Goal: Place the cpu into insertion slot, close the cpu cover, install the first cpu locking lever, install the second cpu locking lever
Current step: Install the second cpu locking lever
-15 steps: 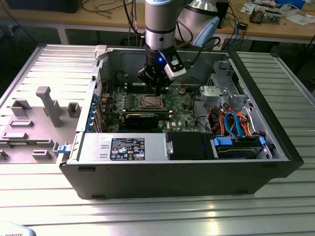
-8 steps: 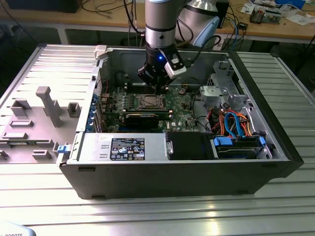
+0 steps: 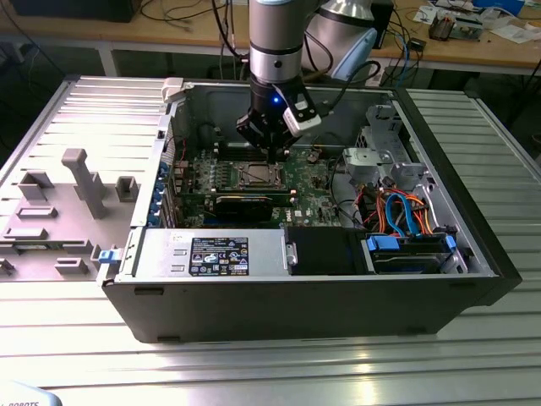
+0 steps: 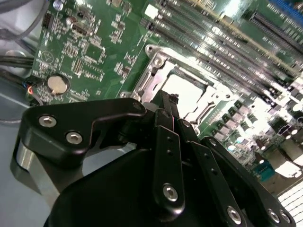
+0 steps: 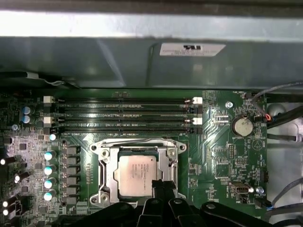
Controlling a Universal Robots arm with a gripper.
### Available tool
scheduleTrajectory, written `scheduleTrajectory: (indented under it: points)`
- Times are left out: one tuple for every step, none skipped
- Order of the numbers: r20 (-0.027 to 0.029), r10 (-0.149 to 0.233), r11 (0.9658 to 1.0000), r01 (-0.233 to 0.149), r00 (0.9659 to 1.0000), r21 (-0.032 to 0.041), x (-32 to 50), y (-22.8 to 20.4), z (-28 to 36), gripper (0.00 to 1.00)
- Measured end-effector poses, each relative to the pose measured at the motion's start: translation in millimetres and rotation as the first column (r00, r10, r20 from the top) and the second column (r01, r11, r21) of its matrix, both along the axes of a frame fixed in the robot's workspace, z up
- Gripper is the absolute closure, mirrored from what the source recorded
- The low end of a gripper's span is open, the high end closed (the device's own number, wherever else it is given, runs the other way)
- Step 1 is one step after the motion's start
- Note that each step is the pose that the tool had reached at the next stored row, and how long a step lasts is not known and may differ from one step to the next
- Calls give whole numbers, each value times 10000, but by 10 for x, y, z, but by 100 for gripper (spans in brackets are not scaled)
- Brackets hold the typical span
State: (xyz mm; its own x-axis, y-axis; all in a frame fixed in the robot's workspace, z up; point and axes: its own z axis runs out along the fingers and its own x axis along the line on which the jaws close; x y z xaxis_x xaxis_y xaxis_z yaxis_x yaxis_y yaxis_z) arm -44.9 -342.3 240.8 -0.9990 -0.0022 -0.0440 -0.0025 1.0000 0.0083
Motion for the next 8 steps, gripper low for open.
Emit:
scheduleTrajectory:
  points:
    - [0,0,10000,0,10000,0,-1,-17,0,89]
    - [-1,0,10000,0,10000,0,-4,-31,0,89]
    - [0,-2,10000,2,10000,0,-28,-35,0,89]
    - [0,-1,10000,1,10000,0,-44,-35,0,89]
    - [-1,-3,10000,3,10000,0,-54,-35,0,89]
    - [-3,-2,10000,2,10000,-1,-65,-41,0,89]
    - [-4,-1,10000,1,10000,0,-67,-45,0,89]
    - [-7,0,10000,0,10000,-1,-71,-56,0,89]
